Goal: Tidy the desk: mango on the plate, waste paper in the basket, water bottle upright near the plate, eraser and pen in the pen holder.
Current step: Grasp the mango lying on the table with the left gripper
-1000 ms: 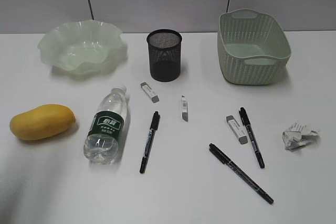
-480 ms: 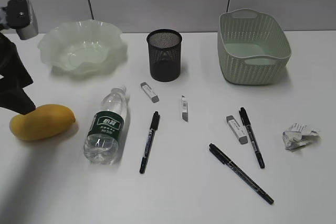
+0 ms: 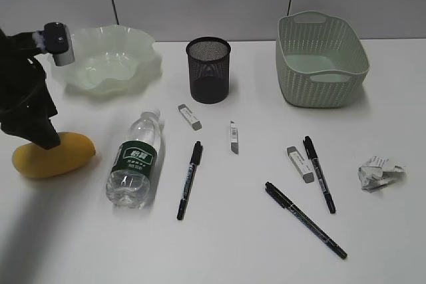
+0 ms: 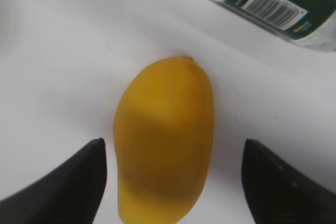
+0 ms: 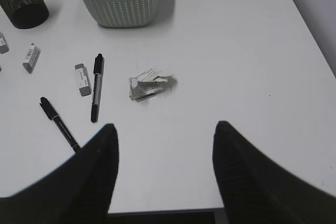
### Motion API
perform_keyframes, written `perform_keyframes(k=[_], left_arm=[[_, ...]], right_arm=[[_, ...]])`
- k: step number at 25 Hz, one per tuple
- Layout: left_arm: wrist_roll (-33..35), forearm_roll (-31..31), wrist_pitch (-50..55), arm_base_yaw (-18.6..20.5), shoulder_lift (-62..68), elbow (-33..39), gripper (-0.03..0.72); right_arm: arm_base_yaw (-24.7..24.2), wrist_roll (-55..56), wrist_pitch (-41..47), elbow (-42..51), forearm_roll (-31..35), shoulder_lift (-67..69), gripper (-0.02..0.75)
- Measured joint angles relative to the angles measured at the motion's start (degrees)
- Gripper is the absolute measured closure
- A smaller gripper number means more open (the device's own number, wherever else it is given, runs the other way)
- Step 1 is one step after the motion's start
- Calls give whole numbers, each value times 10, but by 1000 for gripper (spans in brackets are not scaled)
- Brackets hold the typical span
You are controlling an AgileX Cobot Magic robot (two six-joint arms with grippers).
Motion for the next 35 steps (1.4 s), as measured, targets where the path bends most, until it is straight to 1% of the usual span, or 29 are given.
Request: perform_keyframes(k=[6,10,13,26,35], left_arm=[[-3,19,-21,0,34,-2,78],[-41,55,-35,0,56,-6,76],[-52,78,-41,-1,74,-8,77],[-58,77,-44,-1,83,-12,81],[-68,73,-34,-1,85,-14,97]], right_arm=[[0,0,0,0,0,0,279],[0,0,0,0,0,0,279],[0,0,0,0,0,0,279],[0,0,0,0,0,0,279],[0,0,0,0,0,0,279]])
